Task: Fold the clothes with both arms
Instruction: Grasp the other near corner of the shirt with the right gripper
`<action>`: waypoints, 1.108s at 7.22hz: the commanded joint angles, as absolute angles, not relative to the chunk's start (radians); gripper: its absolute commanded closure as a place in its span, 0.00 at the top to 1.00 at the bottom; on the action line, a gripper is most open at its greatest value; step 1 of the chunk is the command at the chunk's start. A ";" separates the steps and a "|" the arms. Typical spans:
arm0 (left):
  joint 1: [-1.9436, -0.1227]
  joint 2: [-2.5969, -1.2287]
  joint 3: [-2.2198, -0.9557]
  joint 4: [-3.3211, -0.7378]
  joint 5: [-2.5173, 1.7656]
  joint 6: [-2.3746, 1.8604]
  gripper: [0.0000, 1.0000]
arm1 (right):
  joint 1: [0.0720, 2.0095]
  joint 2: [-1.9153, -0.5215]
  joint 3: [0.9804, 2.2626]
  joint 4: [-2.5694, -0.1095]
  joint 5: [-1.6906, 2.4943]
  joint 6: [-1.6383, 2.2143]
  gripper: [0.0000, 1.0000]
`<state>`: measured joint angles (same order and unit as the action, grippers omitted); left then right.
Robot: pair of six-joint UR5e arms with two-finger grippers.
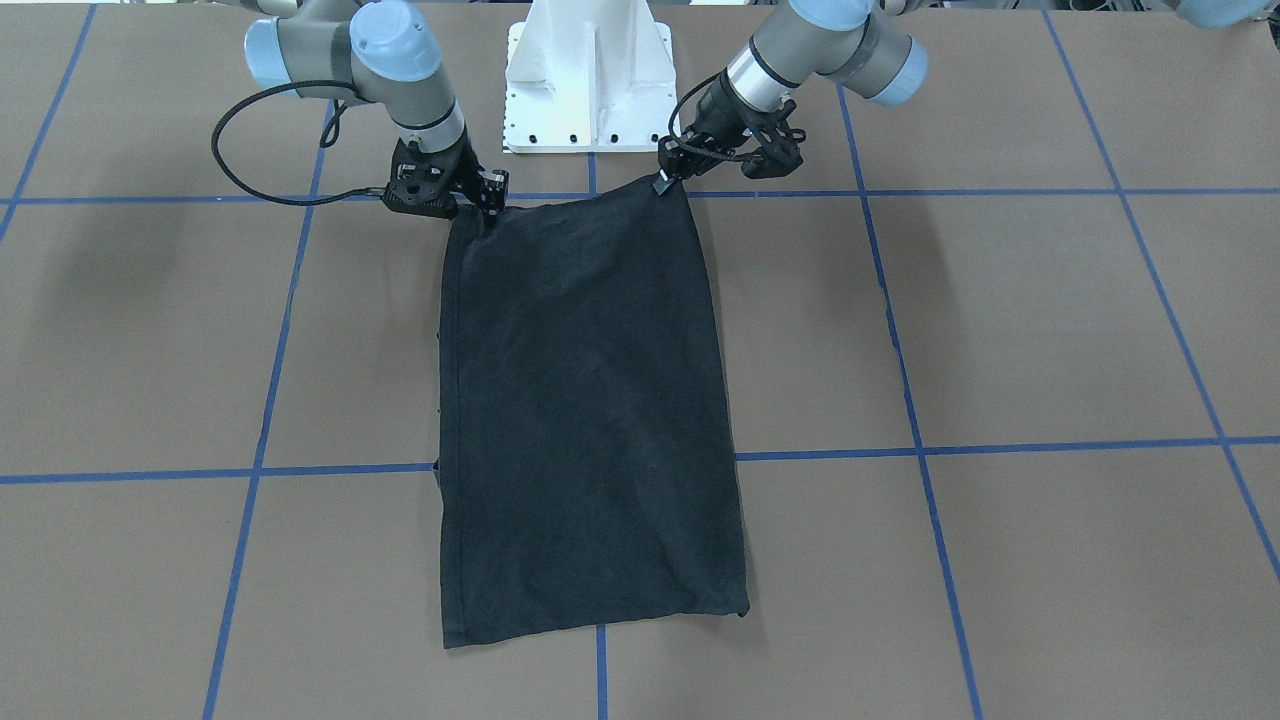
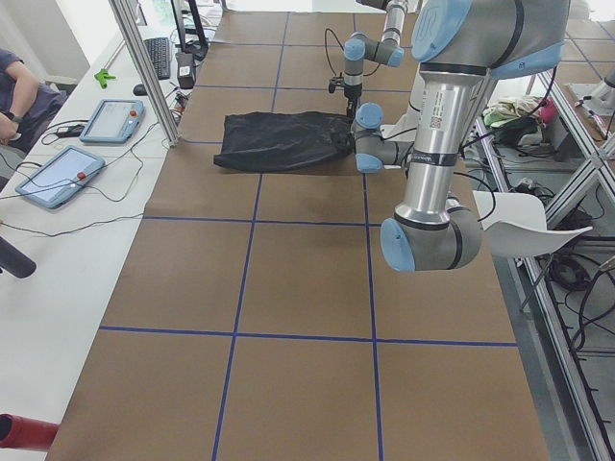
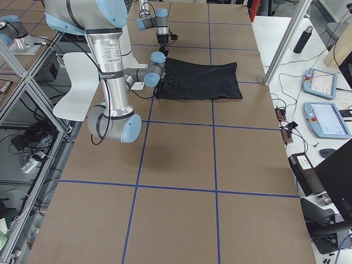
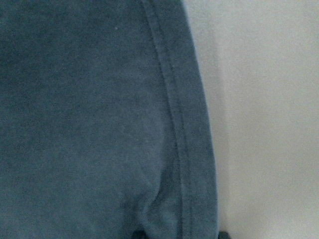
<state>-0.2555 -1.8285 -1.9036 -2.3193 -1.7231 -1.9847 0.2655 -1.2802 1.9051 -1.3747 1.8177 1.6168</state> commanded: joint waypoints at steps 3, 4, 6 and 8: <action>-0.256 -1.829 -1.904 -2.319 -1.723 -1.985 0.00 | 0.265 -1.261 1.904 -1.374 1.816 1.618 0.28; -0.256 -1.829 -1.904 -2.319 -1.723 -1.985 0.00 | 0.265 -1.259 1.904 -1.374 1.816 1.618 0.28; -0.258 -1.825 -1.913 -2.319 -1.724 -1.985 0.00 | 0.265 -1.258 1.908 -1.371 1.813 1.620 0.09; -0.259 -1.825 -1.917 -2.319 -1.724 -1.983 0.00 | 0.275 -1.256 1.917 -1.361 1.815 1.658 0.00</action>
<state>-0.2579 -1.8260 -1.9143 -2.3194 -1.7241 -1.9847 0.2682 -1.2576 1.9140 -1.3686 1.8112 1.6334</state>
